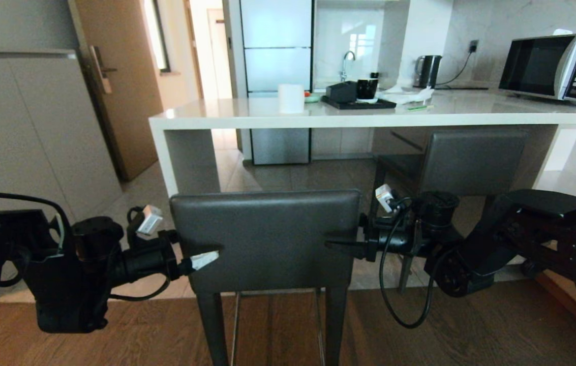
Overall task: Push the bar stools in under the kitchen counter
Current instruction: Pull the gray chair out from under the dining table
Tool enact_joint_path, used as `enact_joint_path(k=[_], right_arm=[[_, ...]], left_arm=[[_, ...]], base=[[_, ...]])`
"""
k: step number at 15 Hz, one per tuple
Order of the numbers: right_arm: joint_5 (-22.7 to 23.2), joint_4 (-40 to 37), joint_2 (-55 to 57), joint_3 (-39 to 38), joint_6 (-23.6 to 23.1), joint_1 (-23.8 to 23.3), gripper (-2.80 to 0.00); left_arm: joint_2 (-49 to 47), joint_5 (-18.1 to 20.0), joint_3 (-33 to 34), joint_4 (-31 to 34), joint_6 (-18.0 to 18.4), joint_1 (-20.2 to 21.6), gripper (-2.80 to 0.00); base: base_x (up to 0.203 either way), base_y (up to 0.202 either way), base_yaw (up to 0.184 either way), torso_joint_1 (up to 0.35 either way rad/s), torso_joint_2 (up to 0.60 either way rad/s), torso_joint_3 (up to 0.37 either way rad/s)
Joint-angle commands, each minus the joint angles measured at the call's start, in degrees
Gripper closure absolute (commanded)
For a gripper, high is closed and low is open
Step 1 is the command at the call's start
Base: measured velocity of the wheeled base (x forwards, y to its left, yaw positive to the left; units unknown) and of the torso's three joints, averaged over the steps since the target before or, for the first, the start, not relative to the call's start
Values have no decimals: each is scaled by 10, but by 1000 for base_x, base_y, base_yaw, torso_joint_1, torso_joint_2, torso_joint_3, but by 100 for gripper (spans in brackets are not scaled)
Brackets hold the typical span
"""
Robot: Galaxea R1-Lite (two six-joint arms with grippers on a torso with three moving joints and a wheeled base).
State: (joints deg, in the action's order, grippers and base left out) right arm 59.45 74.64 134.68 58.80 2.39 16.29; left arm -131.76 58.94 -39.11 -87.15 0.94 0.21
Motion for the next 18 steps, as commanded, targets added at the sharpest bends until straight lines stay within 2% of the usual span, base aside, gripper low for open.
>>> enact_joint_path(k=[1, 3, 7, 12, 13, 16, 18], right_arm=[[4, 5, -2, 0, 0, -1, -280], [4, 5, -5, 0, 1, -3, -280], [4, 5, -7, 0, 1, -5, -280], [2, 14, -7, -10, 0, -18, -280], [3, 18, -7, -16, 0, -28, -280], [6, 34, -13, -40, -1, -65, -280], [6, 52, -21, -66, -1, -99, -280]], left_arm=[[1, -1, -2, -5, 0, -3, -280], [1, -13, -4, -5, 1, -9, -280], [0, -14, -8, -5, 0, -9, -280], [-12, -6, -17, -5, 0, 20, -280], [-14, 1, -17, -5, 0, 33, -280], [-18, 52, -14, -5, -1, 79, -280], [-15, 54, -9, -5, 0, 112, -280]], base=[[-192, 0, -2, 2, 0, 7], [-155, 0, -1, 3, 2, 4], [0, 0, 0, 0, 0, 0], [0, 0, 0, 0, 0, 0], [0, 0, 0, 0, 0, 0], [0, 0, 0, 0, 0, 0], [0, 0, 0, 0, 0, 0]])
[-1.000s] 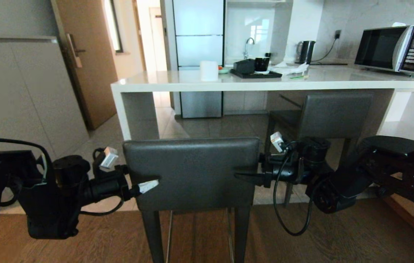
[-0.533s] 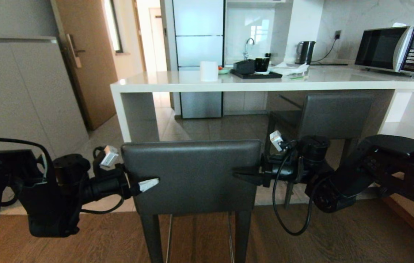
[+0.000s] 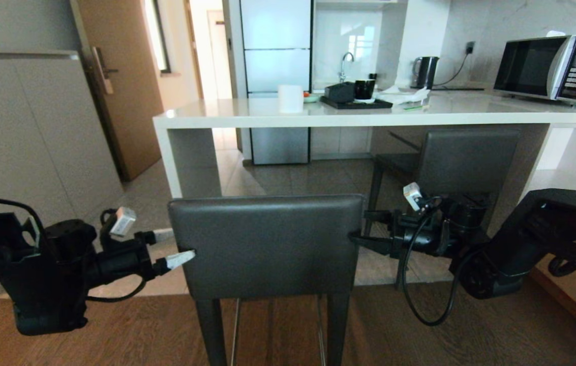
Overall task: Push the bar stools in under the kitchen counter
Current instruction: Pull the gray chair out from under the dining table
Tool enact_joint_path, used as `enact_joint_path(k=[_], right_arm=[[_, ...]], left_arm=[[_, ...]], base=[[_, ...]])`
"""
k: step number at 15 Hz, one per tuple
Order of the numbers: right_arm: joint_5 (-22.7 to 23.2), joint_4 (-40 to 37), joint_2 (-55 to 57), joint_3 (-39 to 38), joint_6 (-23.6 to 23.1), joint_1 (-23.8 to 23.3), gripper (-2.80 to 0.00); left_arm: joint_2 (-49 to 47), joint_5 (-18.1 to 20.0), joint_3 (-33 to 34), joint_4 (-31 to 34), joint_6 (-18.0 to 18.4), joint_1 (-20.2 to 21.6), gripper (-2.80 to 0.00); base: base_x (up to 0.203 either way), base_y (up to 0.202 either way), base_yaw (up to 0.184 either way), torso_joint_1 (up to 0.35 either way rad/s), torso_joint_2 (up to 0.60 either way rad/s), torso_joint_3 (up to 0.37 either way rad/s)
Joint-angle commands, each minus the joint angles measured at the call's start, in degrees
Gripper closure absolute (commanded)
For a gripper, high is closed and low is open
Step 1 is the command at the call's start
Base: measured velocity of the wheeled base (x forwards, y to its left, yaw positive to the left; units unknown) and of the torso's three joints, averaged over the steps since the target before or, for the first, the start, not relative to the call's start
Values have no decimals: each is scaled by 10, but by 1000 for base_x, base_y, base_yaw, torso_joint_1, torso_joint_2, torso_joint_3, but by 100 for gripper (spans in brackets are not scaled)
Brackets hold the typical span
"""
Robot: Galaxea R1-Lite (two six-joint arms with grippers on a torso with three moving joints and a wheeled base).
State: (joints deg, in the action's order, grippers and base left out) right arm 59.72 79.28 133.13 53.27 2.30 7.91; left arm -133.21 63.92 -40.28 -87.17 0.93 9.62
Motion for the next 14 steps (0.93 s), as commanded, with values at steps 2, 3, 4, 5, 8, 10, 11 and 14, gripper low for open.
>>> enact_joint_path(k=[2, 3, 4, 5, 8, 10, 11, 14], right_arm=[[3, 38, -14, -45, 2, -55, -280], [0, 60, -22, -69, 12, -74, -280], [-4, 73, -37, -97, 29, -88, -280], [-13, 78, -65, -135, 50, -102, -280], [-29, 82, -195, -265, 80, -131, -280], [-29, 83, -288, -329, 99, -139, -280], [-26, 83, -337, -350, 121, -139, -280], [-13, 84, -492, -393, 213, -119, -280]], left_arm=[[4, 3, 12, -5, 2, 58, -280], [12, 2, 28, -5, 1, 78, -280], [29, 2, 51, -5, 1, 94, -280], [55, 3, 83, -5, 0, 112, -280], [163, 60, 174, -5, -2, 166, -280], [245, 97, 218, -5, -8, 187, -280], [293, 106, 236, -5, -21, 190, -280], [465, 117, 272, -5, -125, 182, -280]], base=[[0, 0, 0, 0, 0, 0], [0, 0, 0, 0, 0, 0], [0, 0, 0, 0, 0, 0], [0, 0, 0, 0, 0, 0], [0, 0, 0, 0, 0, 0], [0, 0, 0, 0, 0, 0], [0, 0, 0, 0, 0, 0], [0, 0, 0, 0, 0, 0]])
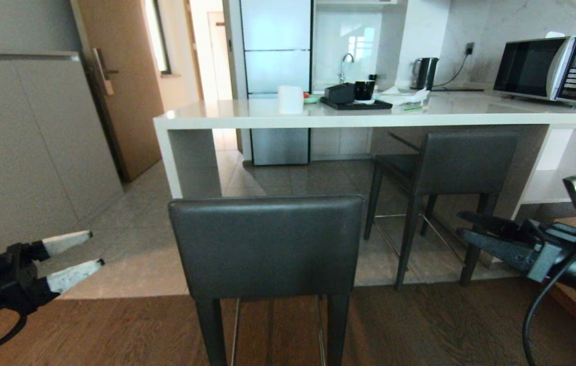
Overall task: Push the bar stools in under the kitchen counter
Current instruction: Pull the gray chair out from under the dining table
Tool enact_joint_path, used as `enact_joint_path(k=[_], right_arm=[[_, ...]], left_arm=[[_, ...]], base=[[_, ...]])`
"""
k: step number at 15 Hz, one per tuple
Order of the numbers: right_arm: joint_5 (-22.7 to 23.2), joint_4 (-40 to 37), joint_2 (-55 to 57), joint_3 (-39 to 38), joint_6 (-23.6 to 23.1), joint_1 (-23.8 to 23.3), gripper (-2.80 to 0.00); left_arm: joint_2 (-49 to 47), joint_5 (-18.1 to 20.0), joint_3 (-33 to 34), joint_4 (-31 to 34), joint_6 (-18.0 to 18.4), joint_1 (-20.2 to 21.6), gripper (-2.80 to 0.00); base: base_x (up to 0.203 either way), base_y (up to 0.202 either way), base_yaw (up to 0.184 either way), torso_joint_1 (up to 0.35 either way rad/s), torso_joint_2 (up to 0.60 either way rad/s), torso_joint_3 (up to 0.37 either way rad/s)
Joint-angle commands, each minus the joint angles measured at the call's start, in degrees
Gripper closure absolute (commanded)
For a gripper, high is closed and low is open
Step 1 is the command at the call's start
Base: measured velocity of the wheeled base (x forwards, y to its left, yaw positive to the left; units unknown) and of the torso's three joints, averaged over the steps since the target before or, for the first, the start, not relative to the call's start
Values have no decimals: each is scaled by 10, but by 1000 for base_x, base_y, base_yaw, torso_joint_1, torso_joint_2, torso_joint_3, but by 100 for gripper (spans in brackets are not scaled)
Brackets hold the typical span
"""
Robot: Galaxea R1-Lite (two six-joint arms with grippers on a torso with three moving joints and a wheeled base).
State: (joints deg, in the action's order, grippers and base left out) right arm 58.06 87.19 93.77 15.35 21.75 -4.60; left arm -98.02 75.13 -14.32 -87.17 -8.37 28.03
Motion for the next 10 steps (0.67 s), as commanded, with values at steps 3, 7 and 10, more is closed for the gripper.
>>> enact_joint_path(k=[3, 7, 10], right_arm=[[8, 5, -243, -35, 127, 31, -280], [12, 1, -436, -51, 263, 45, -280], [13, -81, -602, -46, 313, 47, -280]], left_arm=[[293, 8, 20, -5, -221, -23, -280], [491, 10, 9, -5, -468, -110, -280], [620, 12, 4, -5, -600, -166, -280]], base=[[0, 0, 0, 0, 0, 0], [0, 0, 0, 0, 0, 0], [0, 0, 0, 0, 0, 0]])
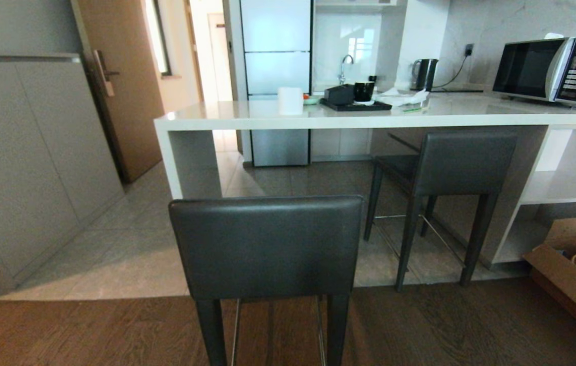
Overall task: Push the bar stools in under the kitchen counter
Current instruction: Pull the gray chair out from under the dining table
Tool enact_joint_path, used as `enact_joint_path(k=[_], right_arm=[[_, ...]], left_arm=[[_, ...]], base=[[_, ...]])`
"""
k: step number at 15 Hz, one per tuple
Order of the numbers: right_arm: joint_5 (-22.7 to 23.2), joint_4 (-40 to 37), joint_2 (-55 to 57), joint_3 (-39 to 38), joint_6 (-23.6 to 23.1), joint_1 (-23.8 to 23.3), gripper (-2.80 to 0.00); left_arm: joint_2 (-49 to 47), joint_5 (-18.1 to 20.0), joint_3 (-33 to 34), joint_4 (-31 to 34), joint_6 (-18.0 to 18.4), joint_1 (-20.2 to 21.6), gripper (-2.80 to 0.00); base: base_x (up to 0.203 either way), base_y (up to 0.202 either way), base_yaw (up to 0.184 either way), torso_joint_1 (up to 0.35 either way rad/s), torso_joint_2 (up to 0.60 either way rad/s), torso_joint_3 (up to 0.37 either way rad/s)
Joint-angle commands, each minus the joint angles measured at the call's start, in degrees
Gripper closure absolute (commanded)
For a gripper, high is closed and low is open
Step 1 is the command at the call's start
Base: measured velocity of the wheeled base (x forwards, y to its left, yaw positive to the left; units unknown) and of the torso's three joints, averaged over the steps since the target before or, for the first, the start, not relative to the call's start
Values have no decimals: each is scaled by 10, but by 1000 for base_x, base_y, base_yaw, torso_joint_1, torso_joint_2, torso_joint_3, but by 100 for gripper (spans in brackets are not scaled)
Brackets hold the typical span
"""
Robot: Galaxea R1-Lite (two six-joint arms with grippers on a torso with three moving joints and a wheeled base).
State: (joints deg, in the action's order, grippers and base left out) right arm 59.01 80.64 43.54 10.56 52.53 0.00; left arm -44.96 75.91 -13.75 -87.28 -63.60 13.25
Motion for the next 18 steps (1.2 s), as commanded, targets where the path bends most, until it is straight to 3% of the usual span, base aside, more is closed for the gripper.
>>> enact_joint_path(k=[1, 3, 6, 9, 11, 13, 14, 16, 18], right_arm=[[4, -71, -160, 10, 14, 1, -280], [5, -209, -271, 26, 23, 1, -280], [5, -407, -409, 39, 31, 1, -280], [-47, -465, -428, 45, 29, 0, -280], [-56, -475, -402, 46, 24, -1, -280], [-100, -481, -309, 52, -29, -3, -280], [-123, -482, -253, 61, -69, -4, -280], [-151, -485, -158, 106, -133, -6, -280], [-155, -485, -111, 129, -165, -5, -280]], left_arm=[[134, 4, -2, -2, -80, -26, -280], [223, 3, 2, 36, -119, -34, -280], [297, 2, 39, 91, -133, -36, -280], [293, 1, 55, 91, -135, -35, -280], [279, -2, 46, 109, -133, -13, -280], [256, -12, 30, 138, -121, 89, -280], [246, -8, 19, 150, -111, 170, -280], [228, 41, -4, 170, -92, 356, -280], [213, 68, -13, 181, -82, 444, -280]], base=[[0, 0, 0, 0, 0, 0], [0, 0, 0, 0, 0, 0], [0, 0, 0, 11, 2, -5], [0, 0, 0, 0, 0, 0], [0, 0, 0, 0, 0, 0], [0, 0, 0, 0, 0, 0], [0, 0, 0, 0, 0, 0], [0, 0, 0, 0, 0, 0], [0, 0, 0, 0, 0, 0]])
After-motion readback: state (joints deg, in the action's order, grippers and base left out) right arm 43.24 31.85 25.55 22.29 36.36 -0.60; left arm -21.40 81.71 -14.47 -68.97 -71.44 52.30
